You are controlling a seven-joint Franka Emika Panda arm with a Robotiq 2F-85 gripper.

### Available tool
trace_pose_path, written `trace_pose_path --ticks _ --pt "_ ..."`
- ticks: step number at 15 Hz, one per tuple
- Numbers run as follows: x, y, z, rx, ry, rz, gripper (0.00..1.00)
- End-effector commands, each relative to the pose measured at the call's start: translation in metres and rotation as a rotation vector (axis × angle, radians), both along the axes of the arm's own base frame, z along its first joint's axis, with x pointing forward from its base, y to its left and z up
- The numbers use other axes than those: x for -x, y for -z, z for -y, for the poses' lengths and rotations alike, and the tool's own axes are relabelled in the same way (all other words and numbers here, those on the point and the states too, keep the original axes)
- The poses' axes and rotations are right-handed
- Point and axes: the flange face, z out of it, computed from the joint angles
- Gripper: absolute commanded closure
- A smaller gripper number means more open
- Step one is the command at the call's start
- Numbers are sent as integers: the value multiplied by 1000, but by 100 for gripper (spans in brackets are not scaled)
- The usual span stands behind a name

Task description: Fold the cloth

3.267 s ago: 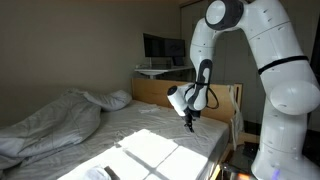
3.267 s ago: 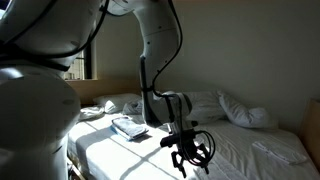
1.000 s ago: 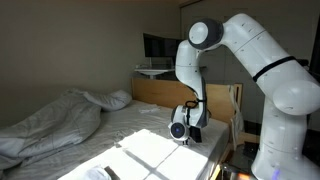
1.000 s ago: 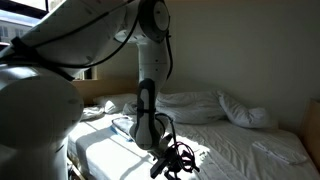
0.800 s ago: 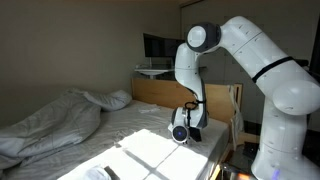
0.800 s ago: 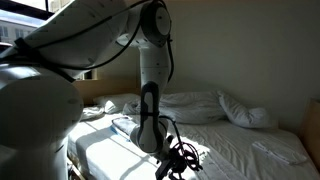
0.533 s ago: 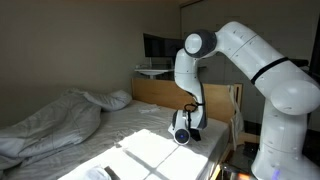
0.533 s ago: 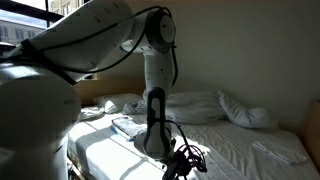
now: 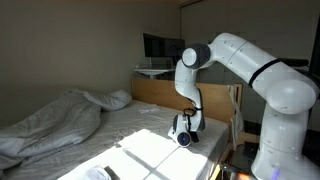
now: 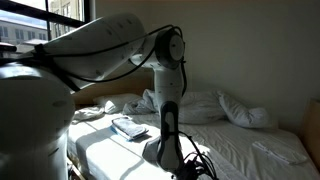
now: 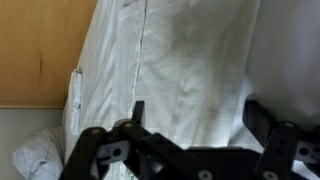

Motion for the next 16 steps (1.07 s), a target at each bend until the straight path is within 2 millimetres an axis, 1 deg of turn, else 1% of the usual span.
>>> trace_pose_path --ticks 1,4,9,12,13,14,16 --pt "-6 13 19 -43 -28 -59 0" --pt "-7 15 33 -63 7 -89 0" --pt "-17 12 60 2 65 -72 0" --pt "-19 13 73 20 72 -76 0" --pt "-19 13 75 33 72 -80 25" --pt "-19 13 77 42 71 -81 26" --pt "-17 13 79 64 61 -72 39"
